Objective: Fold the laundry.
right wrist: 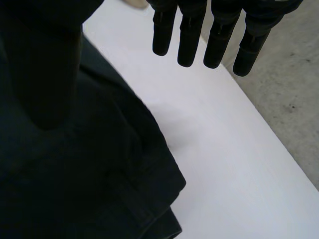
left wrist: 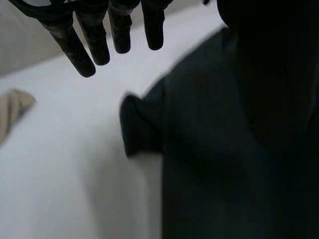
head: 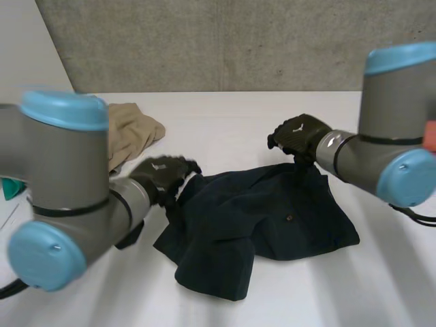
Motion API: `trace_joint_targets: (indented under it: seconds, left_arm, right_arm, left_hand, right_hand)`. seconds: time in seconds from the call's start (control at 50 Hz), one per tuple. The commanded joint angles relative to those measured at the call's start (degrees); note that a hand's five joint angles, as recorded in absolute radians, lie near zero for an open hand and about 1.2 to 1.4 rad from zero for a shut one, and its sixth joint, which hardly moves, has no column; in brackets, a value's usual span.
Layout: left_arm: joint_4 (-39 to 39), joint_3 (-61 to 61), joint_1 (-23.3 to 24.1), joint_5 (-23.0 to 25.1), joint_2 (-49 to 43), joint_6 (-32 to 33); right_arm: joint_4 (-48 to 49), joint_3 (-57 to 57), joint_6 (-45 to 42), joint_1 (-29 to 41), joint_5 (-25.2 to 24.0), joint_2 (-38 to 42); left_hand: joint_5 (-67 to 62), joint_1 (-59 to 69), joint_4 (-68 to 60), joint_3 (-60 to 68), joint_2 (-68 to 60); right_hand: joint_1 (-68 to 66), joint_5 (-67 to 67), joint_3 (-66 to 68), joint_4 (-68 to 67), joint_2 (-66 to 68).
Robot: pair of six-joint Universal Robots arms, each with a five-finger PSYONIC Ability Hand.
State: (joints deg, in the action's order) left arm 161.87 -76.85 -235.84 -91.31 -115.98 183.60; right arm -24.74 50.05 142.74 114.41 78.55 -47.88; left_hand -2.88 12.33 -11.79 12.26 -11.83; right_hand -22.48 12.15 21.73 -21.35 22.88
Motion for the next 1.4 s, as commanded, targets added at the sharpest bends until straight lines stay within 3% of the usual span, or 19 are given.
trace_joint_targets:
  seconds: [0.02,0.2,0.22,0.24,0.3,0.36,0.44,0.52,0.54,0.6,0.72,0.8,0.96,1.06,1.18,1.26,1.4]
  left_arm:
    - [-0.95,2.75,1.17,-2.91,-7.06,0.71]
    - [-0.77,9.78,0.55,-4.40,-15.15,5.01]
    - [-0.86,10.57,0.47,-4.67,-15.76,5.45]
    - [-0.94,12.06,0.29,-5.45,-16.99,5.98]
    - [-0.51,15.31,0.20,-6.42,-17.96,6.94]
    - [2.03,20.67,-0.15,-6.69,-17.79,8.09]
    - [10.90,30.34,-0.76,-6.60,-16.39,11.69]
    - [23.37,39.22,-1.12,-6.51,-14.98,15.73]
    - [30.01,41.84,-1.47,-6.69,-14.46,16.70]
    - [39.53,44.67,-2.61,-6.51,-13.49,16.88]
    - [41.69,45.30,-3.49,-5.55,-12.87,15.92]
    - [39.14,39.78,-3.67,-5.46,-11.82,15.04]
    - [41.76,13.86,-3.84,-5.90,-5.93,13.54]
    - [44.58,-3.70,-2.35,-2.49,-4.78,13.46]
    - [43.88,-15.16,-0.50,2.01,-4.35,14.33]
    - [39.85,-19.91,0.29,2.45,-1.54,16.35]
    - [16.75,-24.05,3.10,2.01,7.77,21.10]
  right_arm:
    - [8.64,-2.68,-1.67,-0.24,0.11,8.31]
    - [11.82,-5.93,-1.94,-1.65,0.38,13.33]
    - [11.73,-6.28,-1.85,-1.82,0.12,13.68]
    - [11.65,-6.89,-1.68,-2.17,-0.06,14.21]
    - [12.26,-8.47,-0.98,-2.70,-1.02,14.83]
    - [14.80,-11.63,0.96,-2.97,-1.12,14.57]
    - [22.18,-18.49,6.14,-2.70,1.95,12.20]
    - [31.49,-23.94,11.15,-2.44,8.19,7.63]
    - [35.77,-24.91,12.72,-2.53,10.20,5.62]
    - [43.34,-24.75,14.84,-2.70,12.50,1.93]
    - [44.70,-20.45,16.26,-2.35,11.81,-2.22]
    - [41.80,-13.16,16.61,-2.26,9.35,-4.42]
    - [41.09,5.04,15.73,-3.23,4.33,-6.09]
    - [36.45,17.33,12.66,-5.25,3.89,-5.13]
    - [27.65,25.61,7.48,-7.01,3.37,-5.73]
    - [20.71,29.04,3.35,-7.89,2.66,-8.54]
    - [2.88,32.30,-8.25,-10.96,1.70,-18.47]
  left_hand:
    - [2.88,-2.33,1.79,-2.26,1.83]
    - [-19.16,19.71,-20.25,19.79,-20.21]
    - [-24.52,25.07,-25.61,25.15,-25.57]
    - [-39.56,40.12,-40.66,40.19,-40.61]
    - [-67.02,67.57,-68.11,67.64,-68.07]
    - [-67.12,67.67,-68.21,67.74,-68.17]
    - [-67.12,67.67,-68.21,67.74,-68.17]
    - [-67.12,67.67,-68.21,67.74,-68.17]
    - [-67.12,67.67,-68.21,67.74,-68.17]
    - [-67.12,67.67,-68.21,67.74,-68.17]
    - [-67.12,67.67,-68.21,67.74,-68.17]
    - [-67.12,67.67,-68.21,67.74,-68.17]
    - [-67.12,67.67,-68.21,67.74,-68.17]
    - [-67.12,67.67,-68.21,67.74,-68.17]
    - [-67.12,67.67,-68.21,67.74,-68.17]
    - [-67.12,67.67,-68.21,67.74,-68.17]
    - [-67.12,67.67,-68.21,67.74,-68.17]
  right_hand:
    - [-9.87,10.20,10.62,-11.00,9.47]
    - [-32.40,32.73,33.15,-33.53,31.99]
    - [-37.76,38.09,38.51,-38.89,37.36]
    - [-54.97,55.30,55.72,-56.10,54.56]
    - [-57.52,57.85,58.27,-58.65,57.12]
    - [-57.52,57.85,58.27,-58.65,57.12]
    - [-57.52,57.85,58.27,-58.65,57.12]
    - [-57.52,57.85,58.27,-58.65,57.12]
    - [-57.52,57.85,58.27,-58.65,57.12]
    - [-57.52,57.85,58.27,-58.65,57.12]
    - [-57.52,57.85,58.27,-58.65,57.12]
    - [-57.52,57.85,58.27,-58.65,57.12]
    - [-57.52,57.85,58.27,-58.65,57.12]
    - [-57.52,57.85,58.27,-58.65,57.12]
    - [-57.52,57.85,58.27,-58.65,57.12]
    - [-57.52,57.85,58.27,-58.65,57.12]
    - [-57.52,57.85,58.27,-58.65,57.12]
